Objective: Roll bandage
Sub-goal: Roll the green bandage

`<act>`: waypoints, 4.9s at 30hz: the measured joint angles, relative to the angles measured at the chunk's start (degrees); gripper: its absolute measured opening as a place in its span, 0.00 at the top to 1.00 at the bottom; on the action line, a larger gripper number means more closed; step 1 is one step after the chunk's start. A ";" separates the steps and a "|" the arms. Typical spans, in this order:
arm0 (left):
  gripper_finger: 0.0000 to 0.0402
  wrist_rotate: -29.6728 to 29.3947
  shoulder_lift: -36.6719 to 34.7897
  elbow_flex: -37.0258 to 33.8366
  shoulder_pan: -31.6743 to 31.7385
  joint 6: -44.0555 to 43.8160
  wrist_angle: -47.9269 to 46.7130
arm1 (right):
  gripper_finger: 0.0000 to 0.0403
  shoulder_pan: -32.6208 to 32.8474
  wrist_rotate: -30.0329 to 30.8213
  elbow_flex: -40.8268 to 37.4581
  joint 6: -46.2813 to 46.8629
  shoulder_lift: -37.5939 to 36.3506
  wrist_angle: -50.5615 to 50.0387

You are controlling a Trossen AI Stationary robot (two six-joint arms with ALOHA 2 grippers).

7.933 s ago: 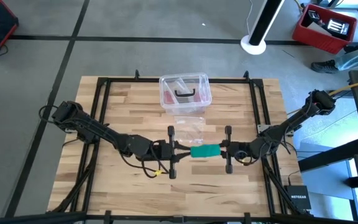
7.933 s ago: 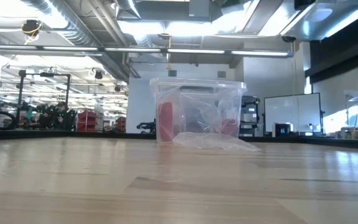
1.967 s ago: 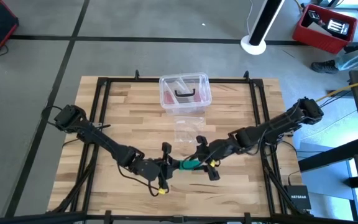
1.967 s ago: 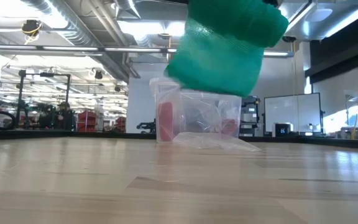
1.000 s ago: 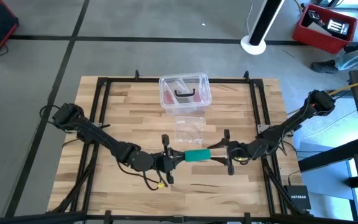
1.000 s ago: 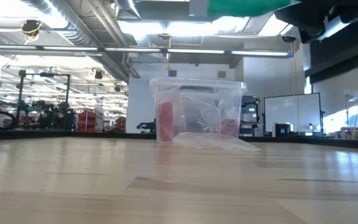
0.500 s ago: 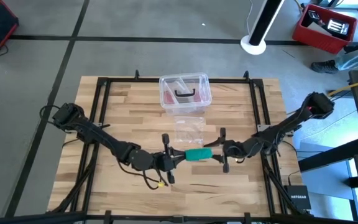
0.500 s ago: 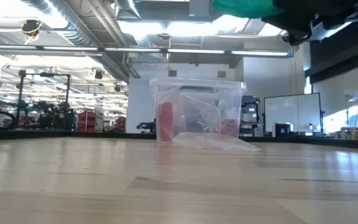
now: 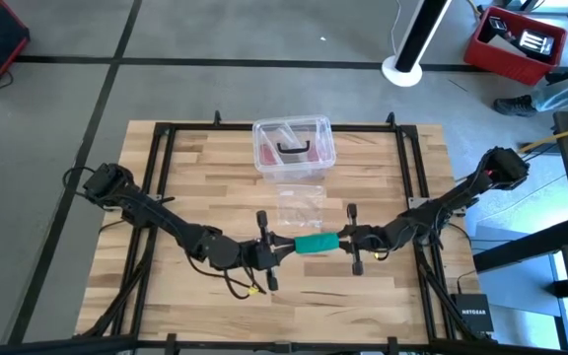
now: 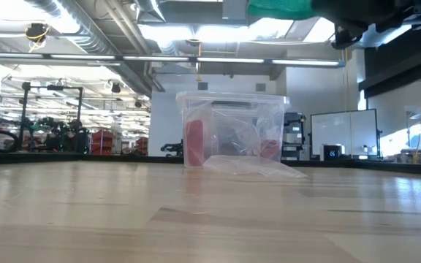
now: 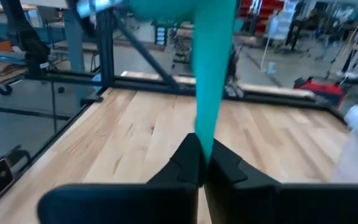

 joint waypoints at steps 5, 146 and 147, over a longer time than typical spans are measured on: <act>0.96 0.00 -0.70 0.00 -0.28 2.89 3.03 | 0.97 1.14 -1.65 0.01 2.89 -0.03 -1.88; 0.96 1.40 27.71 0.13 3.82 -29.90 -8.06 | 0.56 5.03 -2.22 21.97 23.23 21.92 -49.48; 0.96 1.40 27.71 0.11 3.82 -29.24 -8.10 | 0.56 5.91 0.49 21.93 22.45 21.92 -50.46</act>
